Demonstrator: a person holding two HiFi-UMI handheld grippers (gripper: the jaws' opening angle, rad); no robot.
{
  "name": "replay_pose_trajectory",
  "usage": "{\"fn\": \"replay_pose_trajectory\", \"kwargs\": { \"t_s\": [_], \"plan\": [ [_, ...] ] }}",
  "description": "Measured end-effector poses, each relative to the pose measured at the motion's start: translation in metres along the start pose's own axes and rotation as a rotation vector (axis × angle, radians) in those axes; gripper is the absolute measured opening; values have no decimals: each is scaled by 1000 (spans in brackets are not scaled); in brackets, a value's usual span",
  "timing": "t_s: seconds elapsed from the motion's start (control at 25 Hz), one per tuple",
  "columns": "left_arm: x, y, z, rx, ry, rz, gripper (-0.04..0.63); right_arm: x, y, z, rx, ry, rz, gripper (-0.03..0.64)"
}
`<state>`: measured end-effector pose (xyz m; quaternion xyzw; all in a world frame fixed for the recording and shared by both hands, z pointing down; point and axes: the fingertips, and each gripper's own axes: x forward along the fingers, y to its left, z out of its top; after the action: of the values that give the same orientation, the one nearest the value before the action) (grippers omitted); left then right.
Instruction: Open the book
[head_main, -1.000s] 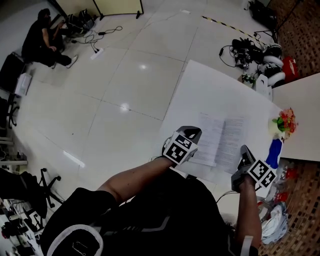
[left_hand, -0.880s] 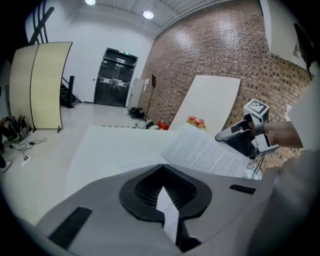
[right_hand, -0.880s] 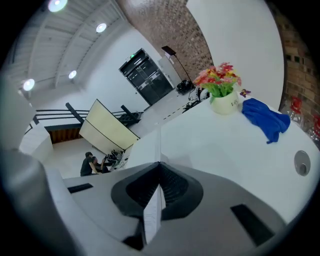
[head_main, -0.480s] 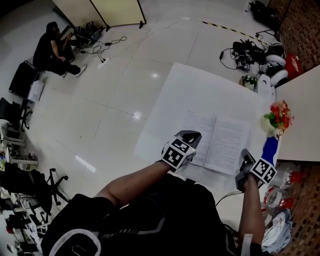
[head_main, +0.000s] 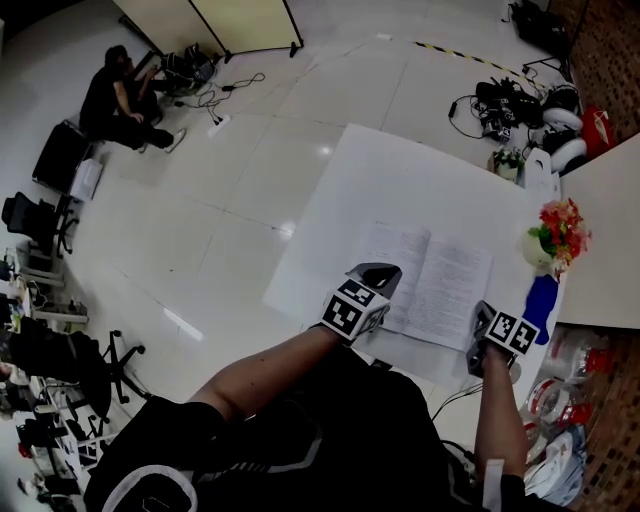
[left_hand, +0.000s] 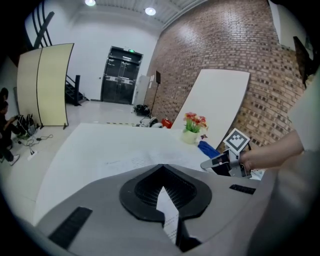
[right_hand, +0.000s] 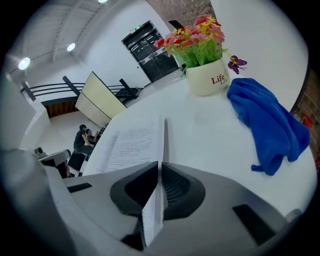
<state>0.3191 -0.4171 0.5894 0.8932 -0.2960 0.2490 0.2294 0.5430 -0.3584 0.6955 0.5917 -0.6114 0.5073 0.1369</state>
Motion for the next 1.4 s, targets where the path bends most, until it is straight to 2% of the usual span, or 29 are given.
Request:
{"fn": "replay_pose_trajectory", "kwargs": {
  "t_s": [0.16, 0.32, 0.4, 0.68, 0.8, 0.88, 1.04, 1.2, 1.4],
  "plan": [
    [-6, 5, 3, 11, 7, -10, -5, 2, -6, 0, -80, 4, -67, 6],
    [-12, 13, 7, 11, -3, -22, -5, -5, -9, 5, -165, -36, -167, 6],
    [-18, 16, 13, 17, -20, -33, -5, -16, 3, 17, -201, -79, -178, 6],
    [-50, 33, 58, 20, -155, -46, -5, -73, 123, 100, -326, -440, 24, 6],
    [-66, 44, 80, 45, -212, -36, -5, -99, 167, 119, -358, -539, 78, 6],
    [-79, 51, 93, 64, -248, -30, -5, -117, 190, 128, -342, -601, 106, 6],
    [-102, 63, 114, 57, -331, -10, -5, -141, 216, 138, -312, -667, 119, 6],
    [-121, 65, 125, 37, -386, -1, -5, -151, 240, 133, -433, -688, 130, 6],
    [-132, 62, 132, 29, -422, 8, -5, -158, 245, 133, -501, -705, 144, 6]
  ]
}}
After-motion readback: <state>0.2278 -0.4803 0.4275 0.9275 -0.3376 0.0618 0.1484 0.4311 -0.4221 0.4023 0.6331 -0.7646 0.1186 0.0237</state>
